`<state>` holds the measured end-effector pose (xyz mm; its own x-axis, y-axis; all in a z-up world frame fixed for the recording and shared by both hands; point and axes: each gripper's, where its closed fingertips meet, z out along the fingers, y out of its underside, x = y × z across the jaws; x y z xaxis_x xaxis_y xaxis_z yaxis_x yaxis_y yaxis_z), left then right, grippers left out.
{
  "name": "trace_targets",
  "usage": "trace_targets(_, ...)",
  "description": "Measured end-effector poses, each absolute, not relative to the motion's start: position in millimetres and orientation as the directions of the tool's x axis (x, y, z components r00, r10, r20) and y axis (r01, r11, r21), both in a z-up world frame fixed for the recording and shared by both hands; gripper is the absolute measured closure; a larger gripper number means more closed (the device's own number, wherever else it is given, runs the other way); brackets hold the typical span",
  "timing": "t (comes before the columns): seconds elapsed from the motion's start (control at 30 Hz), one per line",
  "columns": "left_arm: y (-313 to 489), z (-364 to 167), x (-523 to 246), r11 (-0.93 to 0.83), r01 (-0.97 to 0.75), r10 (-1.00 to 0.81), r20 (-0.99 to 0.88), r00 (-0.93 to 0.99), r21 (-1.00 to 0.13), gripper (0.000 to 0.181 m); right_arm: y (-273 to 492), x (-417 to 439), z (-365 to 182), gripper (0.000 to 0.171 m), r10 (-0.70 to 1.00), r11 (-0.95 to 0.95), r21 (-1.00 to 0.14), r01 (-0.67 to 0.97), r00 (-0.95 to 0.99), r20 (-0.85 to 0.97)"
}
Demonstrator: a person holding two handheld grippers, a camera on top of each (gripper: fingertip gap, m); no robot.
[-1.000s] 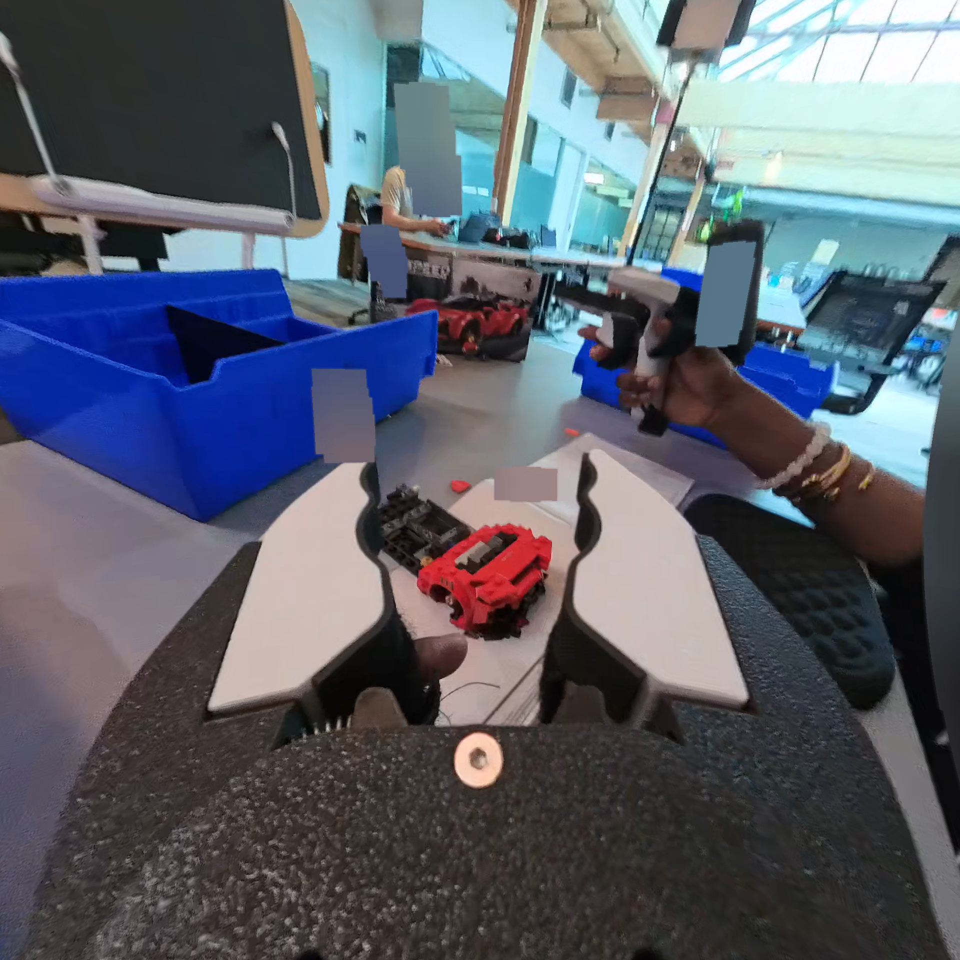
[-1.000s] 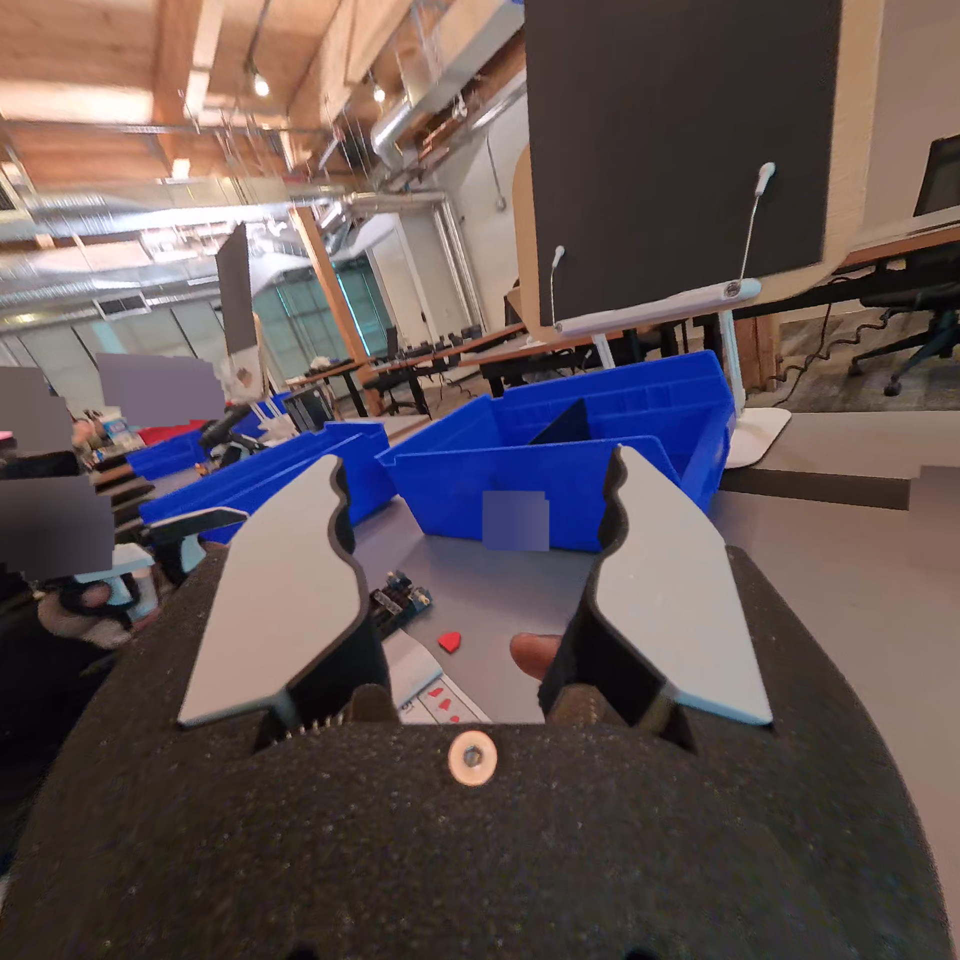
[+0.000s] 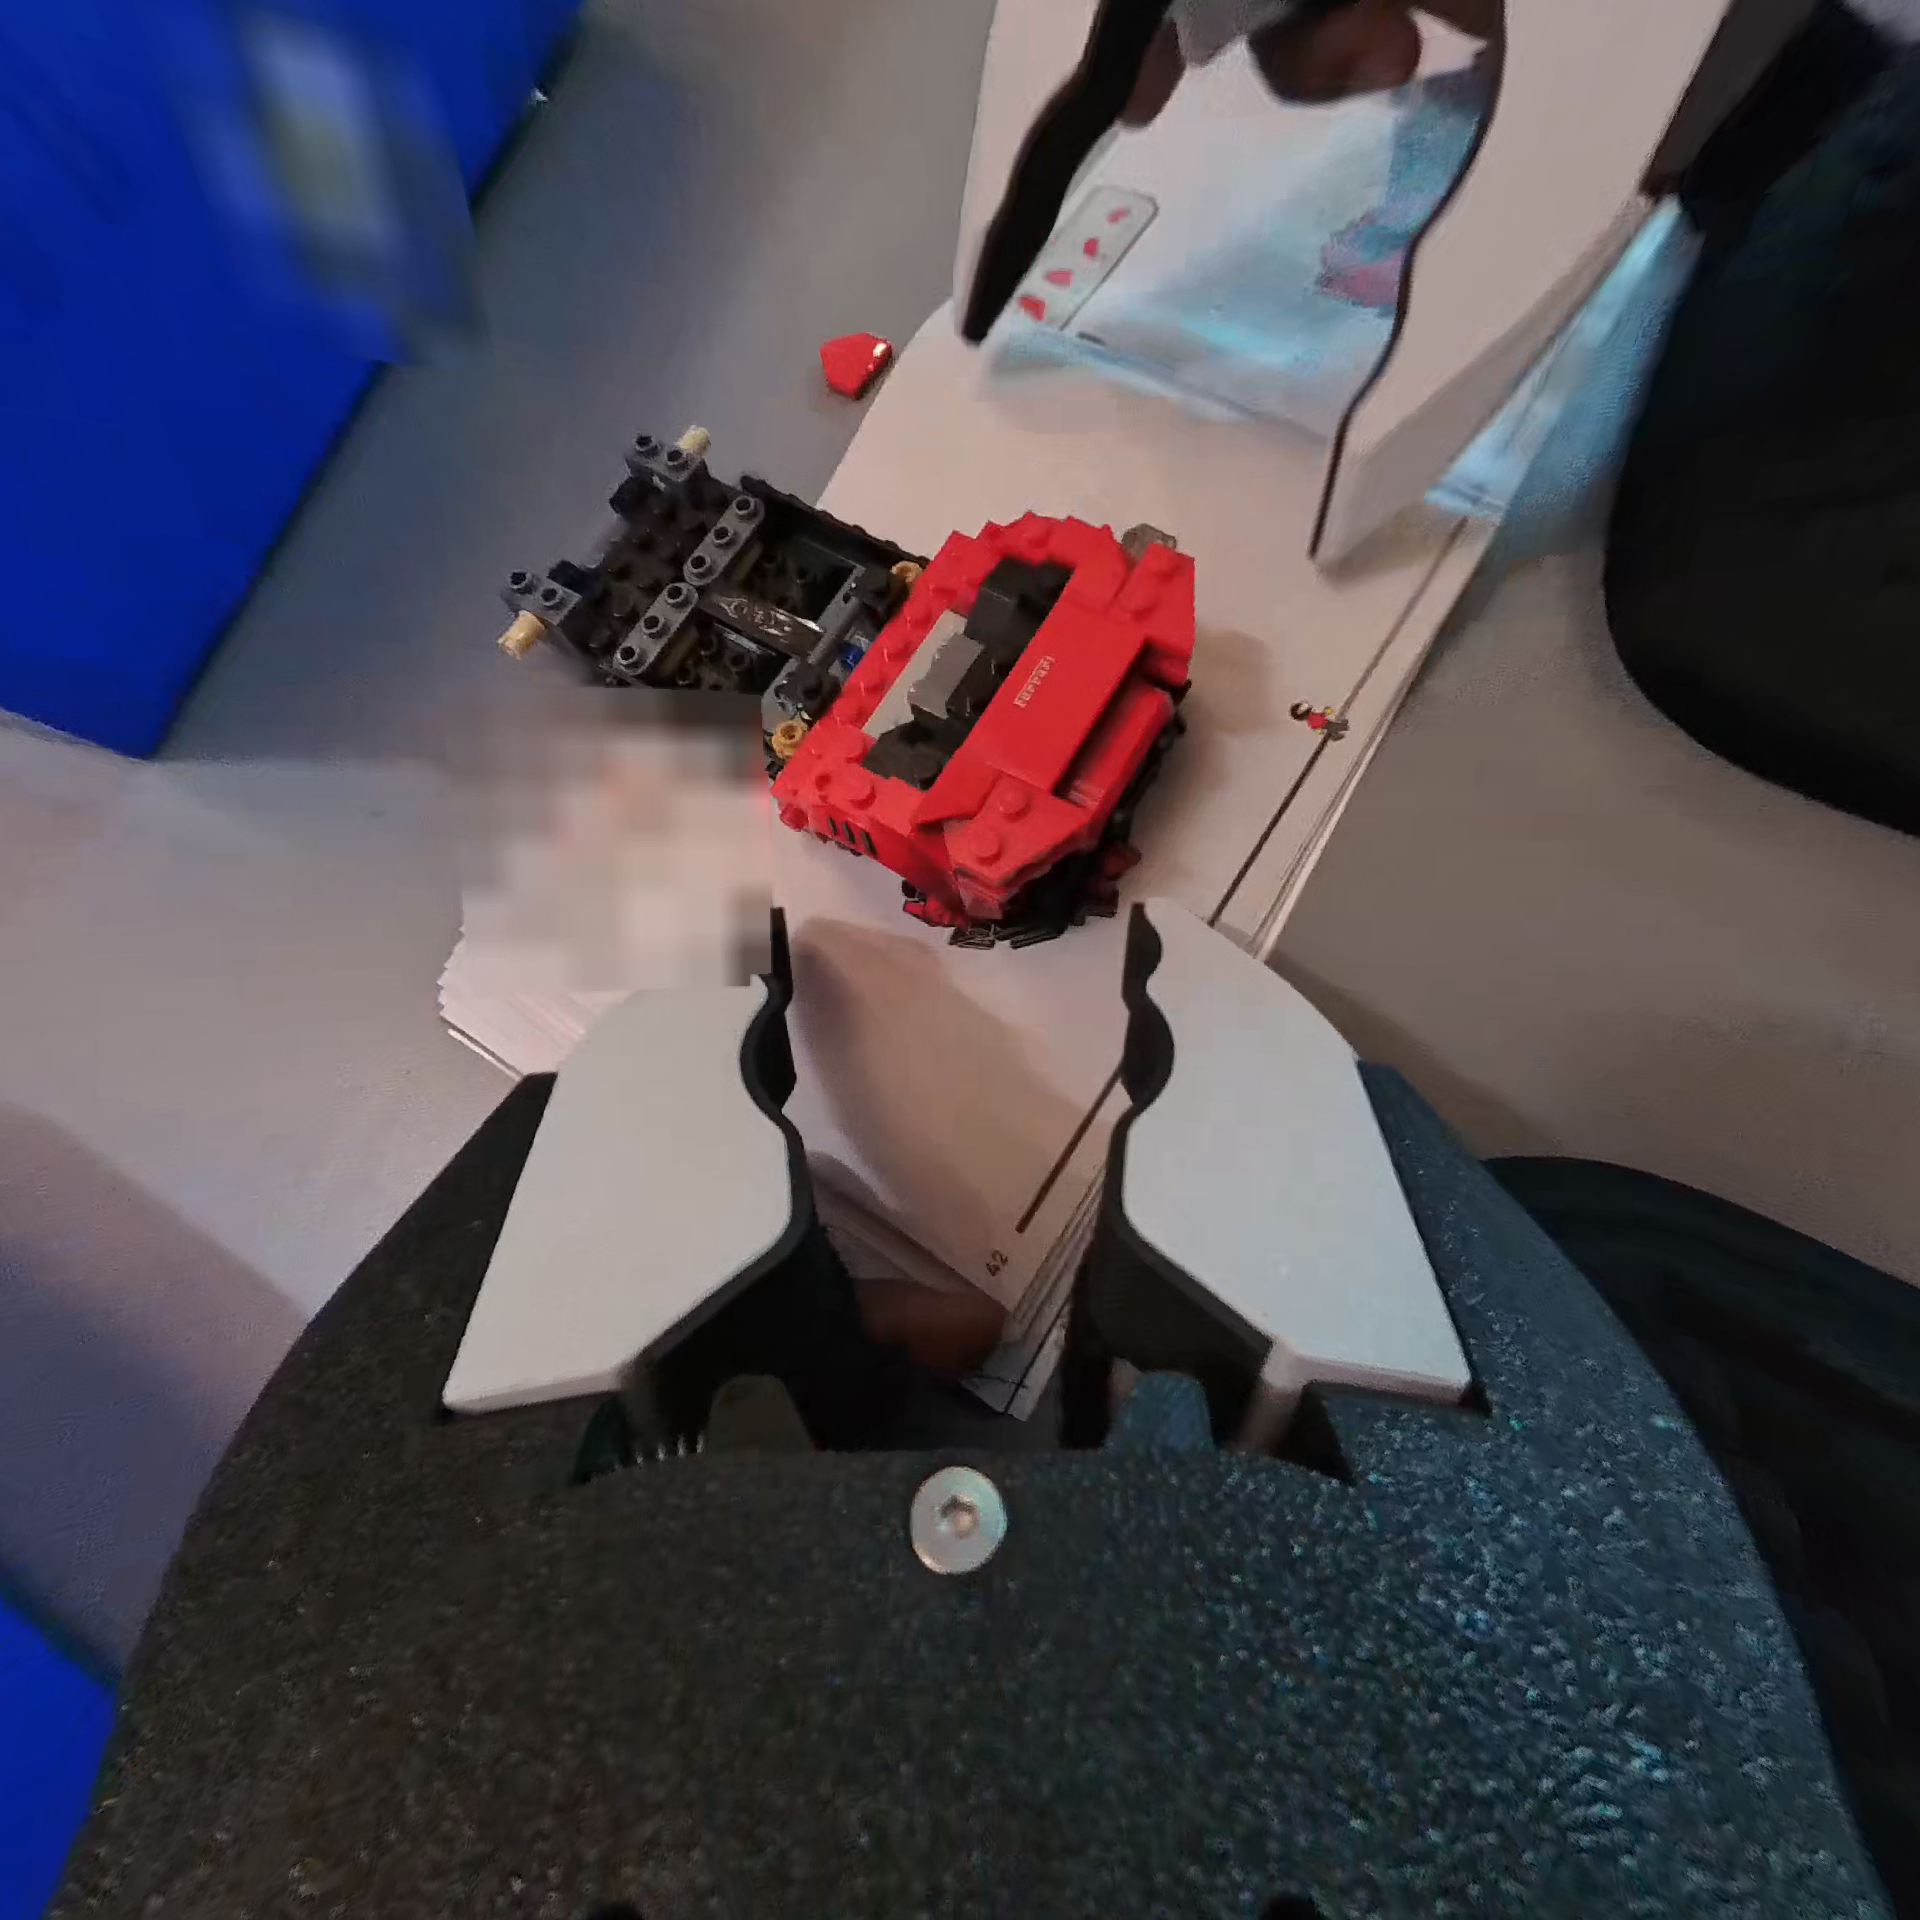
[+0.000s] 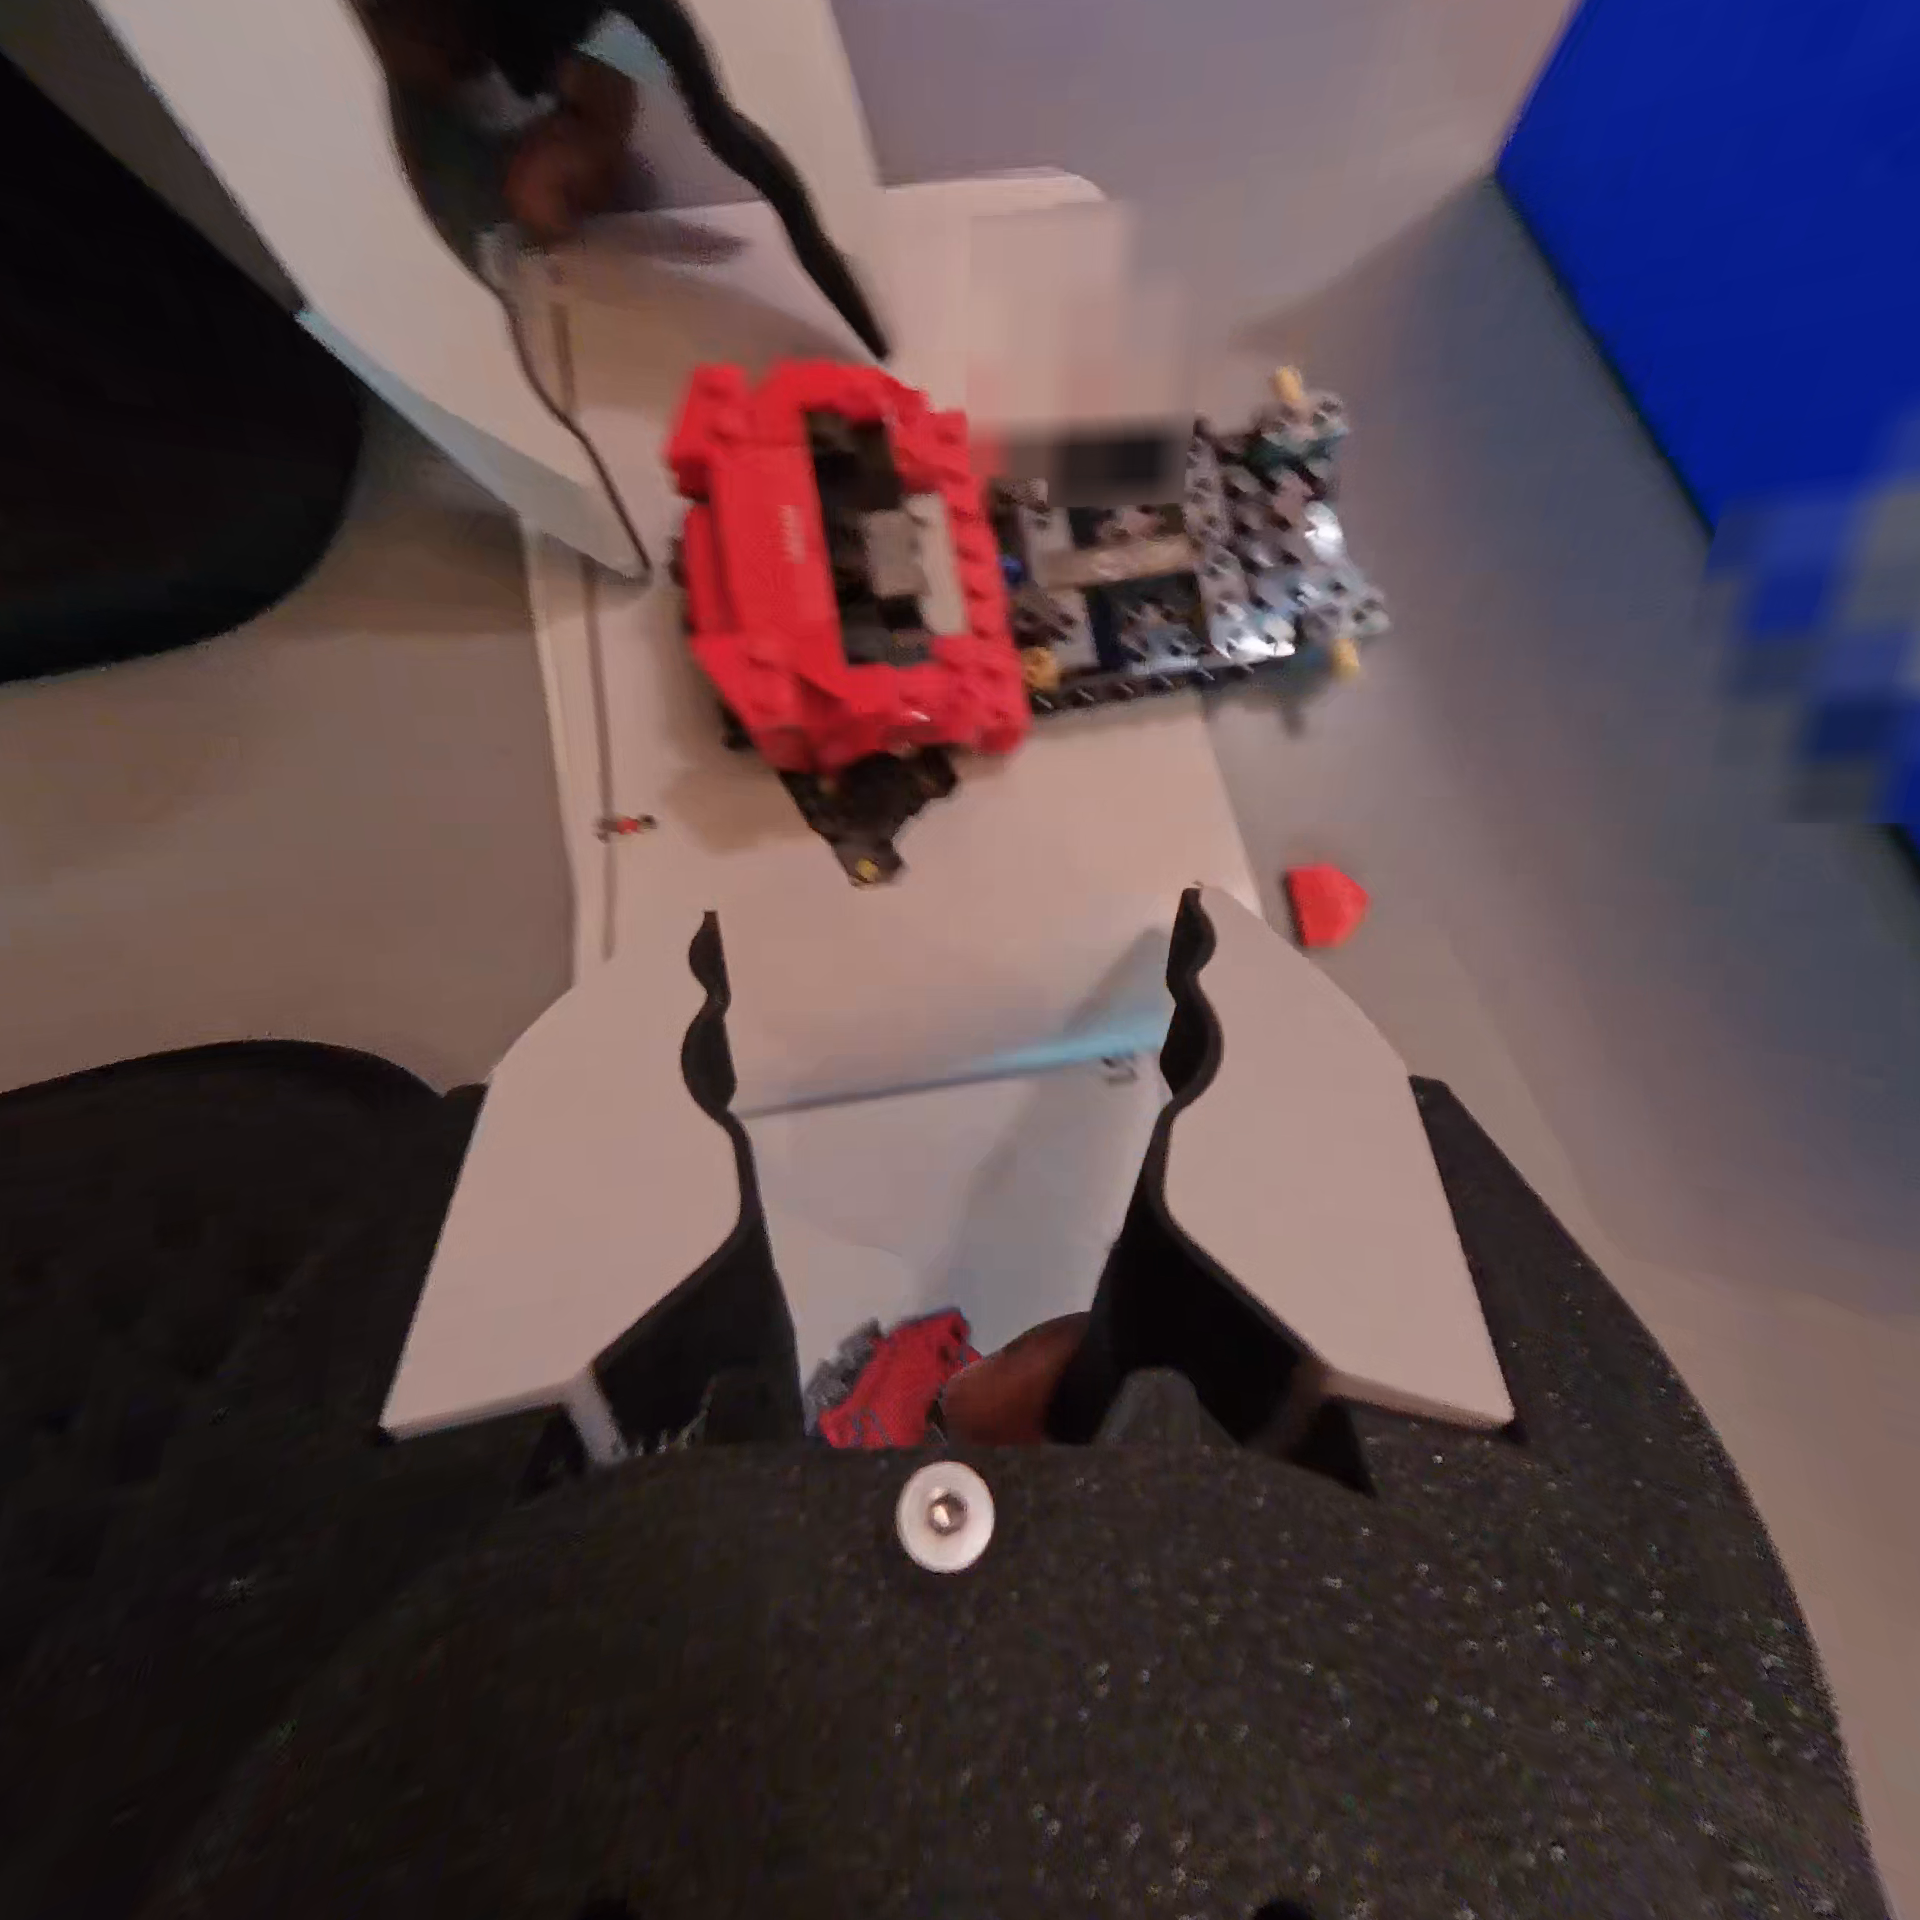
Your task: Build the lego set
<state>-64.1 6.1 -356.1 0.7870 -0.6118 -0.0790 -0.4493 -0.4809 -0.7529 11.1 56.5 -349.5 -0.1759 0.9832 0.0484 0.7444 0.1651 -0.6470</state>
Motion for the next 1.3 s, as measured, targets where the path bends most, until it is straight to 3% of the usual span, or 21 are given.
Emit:
trace_targets(0.13,7,-357,-63,-0.497,-0.439,-0.615,-0.053,0.787,-0.749,0.122,49,4,-339,0.078,0.981,0.017,-0.722,0.692,-0.152,-0.123)
trace_targets(0.27,11,-358,-56,-0.511,-0.433,-0.639,-0.009,0.769,-0.742,0.131,36,-8,-361,0.081,0.976,0.175,-0.654,0.736,-0.217,0.016)
trace_targets(0.4,22,-358,-52,-0.536,-0.442,-0.643,0.009,0.765,-0.719,0.133,48,-20,-360,0.098,0.987,0.135,-0.676,0.724,-0.156,0.030)
trace_targets(0.7,58,-359,-44,-0.604,-0.492,-0.650,0.031,0.759,-0.627,0.135,91,-3,-356,0.105,0.993,0.107,-0.649,0.753,-0.113,0.033)
trace_targets(0.73,59,-359,-44,-0.612,-0.483,-0.643,0.038,0.765,-0.627,0.134,98,2,-351,0.109,0.994,0.096,-0.657,0.748,-0.104,0.027)
trace_targets(0.83,51,-359,-50,-0.601,-0.493,-0.631,-0.004,0.776,-0.629,0.130,125,12,-336,0.146,0.999,-0.005,-0.715,0.699,-0.020,-0.026)
trace_targets(0.9,43,-359,-55,-0.596,-0.481,-0.612,-0.025,0.791,-0.643,0.132,131,23,-341,0.151,0.997,-0.061,-0.705,0.706,0.008,-0.078)
trace_targets(1.07,22,-359,-58,-0.606,-0.438,-0.587,0.001,0.809,-0.664,0.137,109,36,-356,0.142,0.993,-0.041,-0.709,0.704,-0.047,-0.104)
trace_targets(1.3,-20,-360,-50,-0.625,-0.521,-0.639,-0.002,0.769,-0.581,0.145,65,48,-356,0.142,0.974,0.028,-0.676,0.736,-0.173,-0.148)
